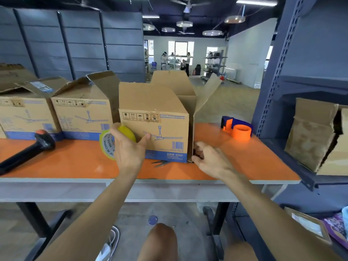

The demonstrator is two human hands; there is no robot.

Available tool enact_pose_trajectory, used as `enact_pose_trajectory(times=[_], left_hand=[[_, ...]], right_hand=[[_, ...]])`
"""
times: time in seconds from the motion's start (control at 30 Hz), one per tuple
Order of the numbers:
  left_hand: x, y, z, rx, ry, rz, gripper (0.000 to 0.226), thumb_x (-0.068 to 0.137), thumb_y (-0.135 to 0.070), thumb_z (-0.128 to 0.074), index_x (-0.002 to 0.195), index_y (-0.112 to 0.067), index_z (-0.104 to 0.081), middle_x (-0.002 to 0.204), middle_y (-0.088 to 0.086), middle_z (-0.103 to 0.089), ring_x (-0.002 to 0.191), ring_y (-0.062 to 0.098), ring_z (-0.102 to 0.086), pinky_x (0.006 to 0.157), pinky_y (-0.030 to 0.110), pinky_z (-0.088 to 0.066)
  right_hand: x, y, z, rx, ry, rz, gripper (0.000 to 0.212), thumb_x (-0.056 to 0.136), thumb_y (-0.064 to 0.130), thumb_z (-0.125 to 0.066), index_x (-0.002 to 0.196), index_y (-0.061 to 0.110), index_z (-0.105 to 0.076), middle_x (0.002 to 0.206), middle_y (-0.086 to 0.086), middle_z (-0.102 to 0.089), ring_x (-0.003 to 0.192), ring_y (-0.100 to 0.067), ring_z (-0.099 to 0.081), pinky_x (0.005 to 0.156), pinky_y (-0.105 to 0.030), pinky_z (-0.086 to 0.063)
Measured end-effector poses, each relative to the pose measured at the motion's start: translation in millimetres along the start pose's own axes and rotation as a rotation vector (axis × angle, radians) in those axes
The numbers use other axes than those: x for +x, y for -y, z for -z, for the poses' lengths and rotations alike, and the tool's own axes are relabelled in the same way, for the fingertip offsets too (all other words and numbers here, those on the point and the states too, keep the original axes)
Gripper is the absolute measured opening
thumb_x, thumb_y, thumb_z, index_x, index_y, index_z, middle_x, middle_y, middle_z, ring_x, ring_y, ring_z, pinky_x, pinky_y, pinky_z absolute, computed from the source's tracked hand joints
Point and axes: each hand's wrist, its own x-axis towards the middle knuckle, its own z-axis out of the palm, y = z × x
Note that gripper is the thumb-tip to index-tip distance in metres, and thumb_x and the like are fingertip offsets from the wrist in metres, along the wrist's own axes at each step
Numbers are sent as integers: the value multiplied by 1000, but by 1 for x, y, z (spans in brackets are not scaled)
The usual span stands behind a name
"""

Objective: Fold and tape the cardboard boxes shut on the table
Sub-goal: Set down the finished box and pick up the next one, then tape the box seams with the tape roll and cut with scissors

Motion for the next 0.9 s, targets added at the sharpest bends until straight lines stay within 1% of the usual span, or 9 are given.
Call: enact_pose_trajectory(times=[0.1, 0.2, 0.3, 0.4, 0.5, 0.67, 0.77, 0.83, 0.9], left_hand=[[-3, 9, 3, 28, 25, 38, 80, 81, -33, -84, 135, -17, -27, 124, 10, -61, 112, 34, -59, 84, 41, -42], [-3, 6, 3, 29, 37, 42, 77, 81, -32, -84, 133, -18, -29, 118, 5, -60, 109, 34, -60, 83, 42, -43], [3, -4, 4, 27, -3, 8, 73, 80, -31, -84, 130, -19, -32, 109, -1, -60, 99, 31, -59, 78, 38, -38], [17, -21, 9, 45, -30, -82, 69, 79, -27, -84, 128, -18, -36, 90, -16, -48, 87, 22, -48, 75, 35, -35], [34, -46, 12, 88, 20, -69, 68, 80, -29, -83, 127, -20, -35, 95, -4, -55, 85, 27, -50, 77, 41, -41], [72, -84, 24, 104, 84, -45, 66, 77, -28, -85, 124, -19, -38, 103, 4, -65, 95, 35, -61, 86, 48, -51], [94, -101, 33, 157, 144, -5, 68, 71, -33, -91, 112, -20, -38, 91, -2, -57, 91, 32, -62, 78, 44, -50], [105, -111, 37, 141, 163, 28, 66, 70, -31, -93, 107, -20, -40, 85, -7, -51, 82, 28, -62, 70, 39, -50], [114, -117, 41, 107, 215, 69, 65, 68, -27, -95, 109, -15, -45, 89, -3, -56, 89, 26, -63, 73, 36, -51]], right_hand=[[-3, -1, -12, -7, 10, -23, 51, 95, 36, -62, 142, 30, -43, 130, 5, -66, 125, -22, -57, 101, -42, -51], [-5, 0, -25, -61, -50, 19, 53, 98, 33, -59, 147, 26, -40, 127, -7, -62, 121, -27, -55, 97, -37, -48], [-5, 1, -25, -88, -132, 92, 55, 100, 28, -54, 151, 22, -35, 123, -6, -65, 120, -27, -51, 91, -35, -49], [-6, 5, -11, 7, -241, 127, 61, 101, 29, -52, 157, 30, -27, 116, -9, -67, 103, -33, -62, 83, -39, -52], [-3, 13, 8, 104, -328, 116, 65, 100, 39, -53, 157, 41, -22, 118, -7, -63, 95, -36, -65, 83, -45, -54], [10, 26, 46, 207, -406, 210, 72, 93, 37, -66, 153, 50, -28, 123, 8, -58, 112, -14, -62, 99, -38, -51], [15, 30, 68, 252, -414, 271, 79, 89, 34, -74, 147, 60, -26, 125, 14, -60, 112, -4, -62, 100, -30, -50], [17, 33, 77, 226, -426, 299, 69, 91, 28, -73, 147, 50, -40, 129, 13, -60, 115, -7, -61, 101, -31, -50], [20, 38, 84, 233, -479, 315, 53, 94, 21, -70, 141, 40, -55, 128, 12, -62, 110, -7, -62, 100, -31, -51]])
